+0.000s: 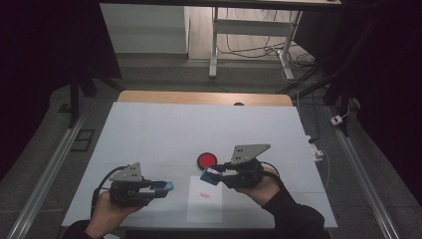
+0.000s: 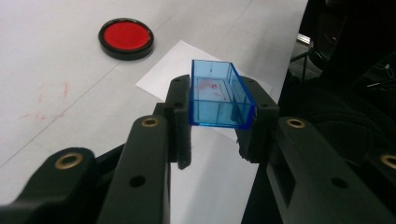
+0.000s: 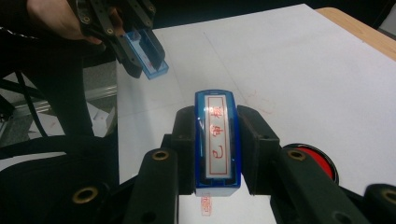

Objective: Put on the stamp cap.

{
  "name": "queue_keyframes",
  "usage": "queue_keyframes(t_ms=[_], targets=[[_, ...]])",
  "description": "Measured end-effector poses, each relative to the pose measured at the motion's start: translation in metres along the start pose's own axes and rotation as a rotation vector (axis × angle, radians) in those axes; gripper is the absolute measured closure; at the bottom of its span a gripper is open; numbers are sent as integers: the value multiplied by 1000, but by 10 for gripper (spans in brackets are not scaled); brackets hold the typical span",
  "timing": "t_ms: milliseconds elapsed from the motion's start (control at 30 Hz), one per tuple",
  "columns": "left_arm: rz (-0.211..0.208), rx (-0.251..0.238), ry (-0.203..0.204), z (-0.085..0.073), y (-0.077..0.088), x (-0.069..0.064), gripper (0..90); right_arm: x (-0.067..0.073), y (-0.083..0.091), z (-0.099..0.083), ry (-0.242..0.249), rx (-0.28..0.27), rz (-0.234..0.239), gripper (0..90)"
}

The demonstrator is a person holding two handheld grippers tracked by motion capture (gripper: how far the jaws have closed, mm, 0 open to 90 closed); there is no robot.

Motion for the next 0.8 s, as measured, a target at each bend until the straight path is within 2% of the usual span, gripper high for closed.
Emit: queue_keyframes(t_ms=[367, 600, 800], targets=[[-41, 12, -49, 17, -15, 5, 683, 1, 3, 3, 1, -12, 8, 700], [-80, 15, -62, 25, -27, 9, 683, 2, 4, 5, 8, -20, 11, 700], [-112, 20, -88, 31, -36, 12, 683, 2, 4, 5, 8, -35, 26, 700]])
Point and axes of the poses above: each handheld gripper's, and its own axes: y roughly backward along the jaws, z roughly out of its top, x roughly to its left, the point moved 1 cm from there along -y, roughly forward along the jaws, and after that the axes turned 8 degrees about -z, right-handed, at the moved point
